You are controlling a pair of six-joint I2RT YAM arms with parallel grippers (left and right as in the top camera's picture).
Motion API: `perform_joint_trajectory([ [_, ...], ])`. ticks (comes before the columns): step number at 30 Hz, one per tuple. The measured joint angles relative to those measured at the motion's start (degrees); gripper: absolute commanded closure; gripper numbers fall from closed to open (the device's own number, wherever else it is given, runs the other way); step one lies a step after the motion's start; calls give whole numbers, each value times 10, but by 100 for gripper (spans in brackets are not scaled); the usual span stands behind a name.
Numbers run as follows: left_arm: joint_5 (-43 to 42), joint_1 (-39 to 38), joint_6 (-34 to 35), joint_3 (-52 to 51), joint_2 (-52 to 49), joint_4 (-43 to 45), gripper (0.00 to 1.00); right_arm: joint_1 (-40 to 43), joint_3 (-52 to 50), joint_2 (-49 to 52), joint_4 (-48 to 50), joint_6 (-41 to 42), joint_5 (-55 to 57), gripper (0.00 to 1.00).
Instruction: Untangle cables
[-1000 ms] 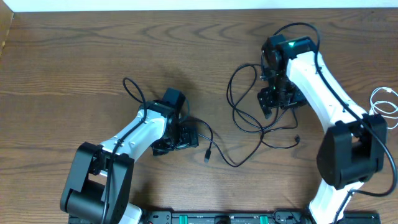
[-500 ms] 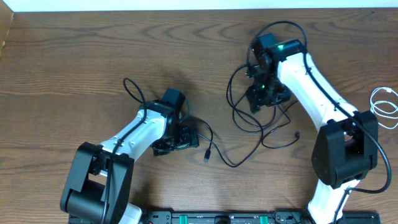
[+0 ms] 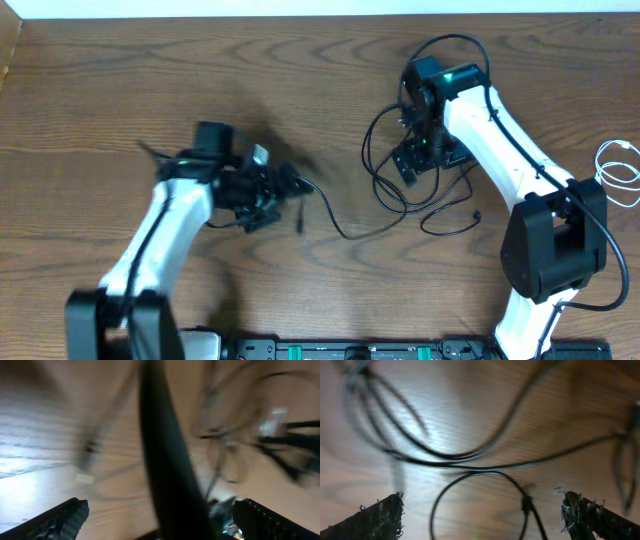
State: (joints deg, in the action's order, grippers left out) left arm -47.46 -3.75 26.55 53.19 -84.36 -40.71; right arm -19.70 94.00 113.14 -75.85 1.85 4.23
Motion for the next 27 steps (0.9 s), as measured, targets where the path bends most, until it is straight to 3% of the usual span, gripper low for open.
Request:
perform_joint_trajectory([
  [9,-68,30,0,2,124,0,2,37,1,0,49,89,152,1],
  [15,-76,30,0,2,136,0,2,33,64,1,2,99,182,1],
  [23,-78,30,0,2,136,0,2,3,114,-44,9,73,182,1],
  [27,-78,30,6,2,136,0,2,4,118,-73,9,9,76,1],
])
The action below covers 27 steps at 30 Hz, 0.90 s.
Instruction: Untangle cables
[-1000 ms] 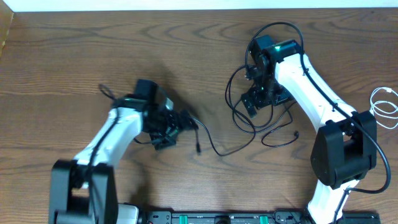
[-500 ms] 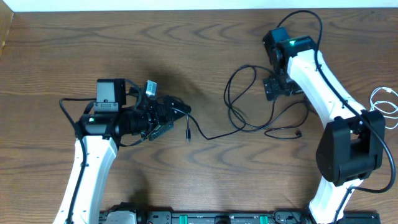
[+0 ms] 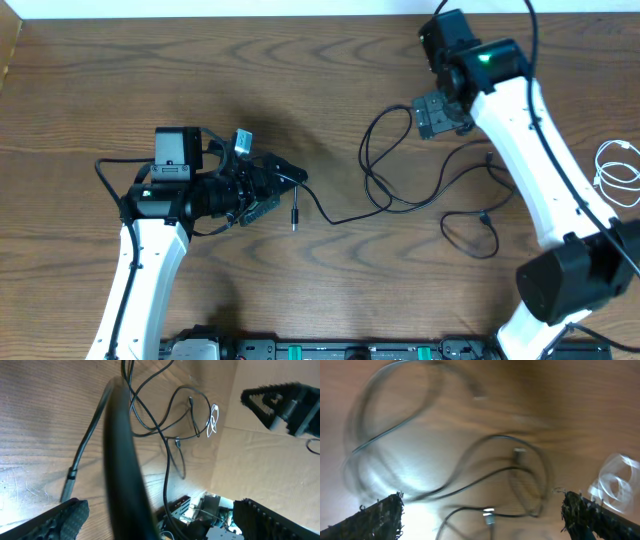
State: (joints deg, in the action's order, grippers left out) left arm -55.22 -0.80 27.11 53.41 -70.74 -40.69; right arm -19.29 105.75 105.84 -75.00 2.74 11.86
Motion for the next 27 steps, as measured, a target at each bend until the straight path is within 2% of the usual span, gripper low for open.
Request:
perform_joint_trajectory([
  [6,0,3,58,0,0,26,2,-1,2,-6,-42,-149,-243,1],
  [10,0,27,121,0,0,39,2,-1,-5,-6,-39,-176,-326,1],
  [17,0,50,172,0,0,39,2,-3,-92,-6,47,-48,-393,1],
  [27,-1,50,181,0,0,38,2,-33,-264,-5,175,223,-410,2],
])
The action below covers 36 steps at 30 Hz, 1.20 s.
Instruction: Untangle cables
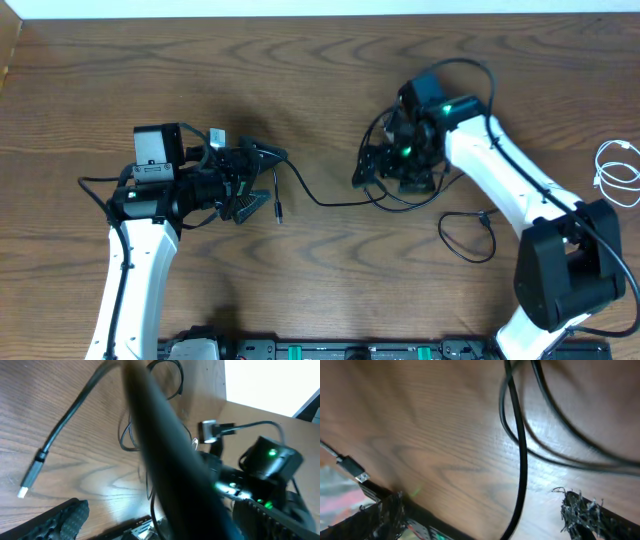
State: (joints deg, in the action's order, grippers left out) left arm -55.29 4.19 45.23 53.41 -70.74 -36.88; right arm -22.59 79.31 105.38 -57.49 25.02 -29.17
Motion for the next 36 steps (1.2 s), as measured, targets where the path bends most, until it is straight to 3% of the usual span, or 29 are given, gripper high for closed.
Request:
perform_joint_trajectory([
  [3,0,0,0,0,0,-1,2,-10,-16,0,10,43,-2,29],
  [5,-1,0,-2,0,0,-2,2,-16,-21,0,13,69,-5,71],
  [6,-1,0,-3,0,0,-2,2,-19,-21,0,15,76,-6,97],
  [15,-1,0,-19,0,0,-2,2,-49,-22,0,24,72,-26,99],
  [18,3,0,-37,0,0,-17,2,-50,-22,0,24,14,-65,99],
  [24,49,0,-69,0,0,-100,2,-24,-22,-3,17,-137,-256,99],
  [30,123,0,-82,0,0,-160,2,9,-23,-42,34,-188,-311,99],
  [36,197,0,-84,0,0,-186,2,10,-5,-134,50,-202,-285,99],
])
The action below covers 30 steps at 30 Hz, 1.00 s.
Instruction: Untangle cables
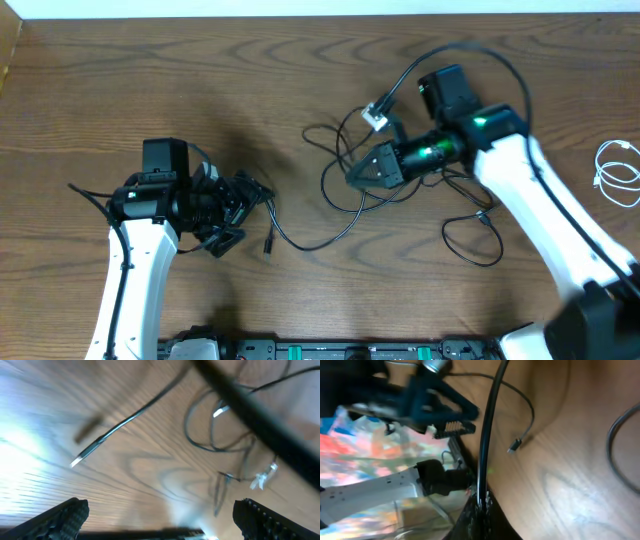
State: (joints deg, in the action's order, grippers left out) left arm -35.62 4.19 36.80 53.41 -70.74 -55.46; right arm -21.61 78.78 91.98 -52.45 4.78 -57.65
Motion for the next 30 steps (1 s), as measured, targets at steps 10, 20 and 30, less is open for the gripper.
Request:
perform_joint_trajectory([
  [10,45,0,-34,-5,0,-12,2,0,94,-107,28,2,176,99],
  [20,52,-61,-159,-10,0,-30,2,0,96,-110,97,35,298,99],
  [30,80,-102,-178,-11,0,-37,2,0,96,-109,246,47,365,99],
])
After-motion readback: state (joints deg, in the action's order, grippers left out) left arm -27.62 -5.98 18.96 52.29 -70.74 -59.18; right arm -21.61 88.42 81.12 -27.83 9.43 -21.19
